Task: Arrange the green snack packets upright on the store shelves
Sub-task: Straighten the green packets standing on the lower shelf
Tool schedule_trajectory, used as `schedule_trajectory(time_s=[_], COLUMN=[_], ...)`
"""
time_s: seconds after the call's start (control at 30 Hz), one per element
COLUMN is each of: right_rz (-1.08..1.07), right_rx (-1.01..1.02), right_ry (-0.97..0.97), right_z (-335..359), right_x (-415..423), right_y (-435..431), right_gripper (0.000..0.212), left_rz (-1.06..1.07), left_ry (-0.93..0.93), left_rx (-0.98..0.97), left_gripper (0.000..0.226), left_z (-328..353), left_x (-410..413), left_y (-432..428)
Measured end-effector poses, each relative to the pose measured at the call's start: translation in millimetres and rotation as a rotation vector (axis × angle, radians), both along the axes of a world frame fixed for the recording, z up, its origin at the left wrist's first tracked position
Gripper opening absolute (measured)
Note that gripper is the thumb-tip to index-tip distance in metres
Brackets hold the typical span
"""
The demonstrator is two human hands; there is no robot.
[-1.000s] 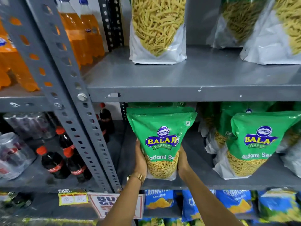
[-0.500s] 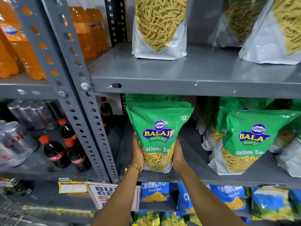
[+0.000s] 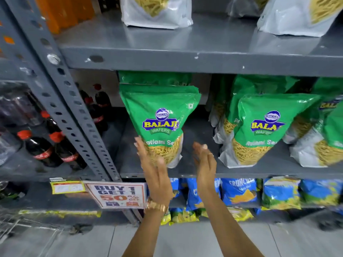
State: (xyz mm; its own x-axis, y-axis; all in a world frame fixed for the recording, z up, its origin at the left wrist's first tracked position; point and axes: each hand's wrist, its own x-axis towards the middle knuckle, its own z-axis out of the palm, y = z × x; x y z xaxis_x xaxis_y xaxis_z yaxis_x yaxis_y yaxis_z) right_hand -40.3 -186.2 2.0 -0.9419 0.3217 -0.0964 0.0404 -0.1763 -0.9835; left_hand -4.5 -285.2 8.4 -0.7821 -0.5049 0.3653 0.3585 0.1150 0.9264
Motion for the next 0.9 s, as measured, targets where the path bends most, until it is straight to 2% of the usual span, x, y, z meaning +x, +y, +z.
schedule_trajectory(time_s=[0.07, 0.17, 0.27, 0.37, 0.43, 0.5, 0.6, 0.63, 0.7, 0.73, 0.8, 0.9], right_rz=[-0.065, -0.258, -0.508, -0.56, -0.439, -0.28, 0.002, 0.069, 0.111, 0.167, 0.321, 0.418], right_rx=[-0.001, 0.11, 0.163, 0.05, -0.029, -0.082, 0.017, -0.013, -0.125, -0.208, -0.352, -0.458], right_ry=[0.065, 0.166, 0.213, 0.182, 0.088, -0.018, -0.152, -0.149, -0.15, -0.159, -0.214, -0.217], right_z=[-3, 3, 9, 15, 12, 8, 14, 17, 22, 22, 19, 15], right_x=[11, 13, 4, -18, -41, -66, -95, -101, -111, -114, -118, -120], right_y=[27, 69, 119, 174, 206, 232, 242, 243, 240, 236, 229, 224], right_gripper=[0.049, 0.047, 0.045, 0.028, 0.03, 0.05, 0.093, 0.097, 0.062, 0.058, 0.077, 0.079], left_rz=[-0.096, -0.258, -0.363, -0.447, -0.48, -0.478, -0.487, -0.504, -0.495, -0.482, -0.474, -0.474], left_ry=[0.09, 0.142, 0.088, -0.085, -0.228, -0.319, -0.39, -0.396, -0.392, -0.389, -0.378, -0.388], left_rx=[-0.211, -0.311, -0.224, -0.042, 0.047, 0.16, 0.29, 0.326, 0.385, 0.405, 0.463, 0.498], left_gripper=[0.075, 0.068, 0.065, 0.06, 0.052, 0.051, 0.075, 0.078, 0.073, 0.068, 0.059, 0.048], left_z=[-7, -6, -6, -5, -6, -11, -13, -15, -14, -9, 3, 2], left_x=[12, 7, -12, -42, -65, -88, -114, -123, -134, -137, -136, -136], left_y=[25, 57, 84, 106, 119, 132, 148, 150, 156, 159, 165, 172])
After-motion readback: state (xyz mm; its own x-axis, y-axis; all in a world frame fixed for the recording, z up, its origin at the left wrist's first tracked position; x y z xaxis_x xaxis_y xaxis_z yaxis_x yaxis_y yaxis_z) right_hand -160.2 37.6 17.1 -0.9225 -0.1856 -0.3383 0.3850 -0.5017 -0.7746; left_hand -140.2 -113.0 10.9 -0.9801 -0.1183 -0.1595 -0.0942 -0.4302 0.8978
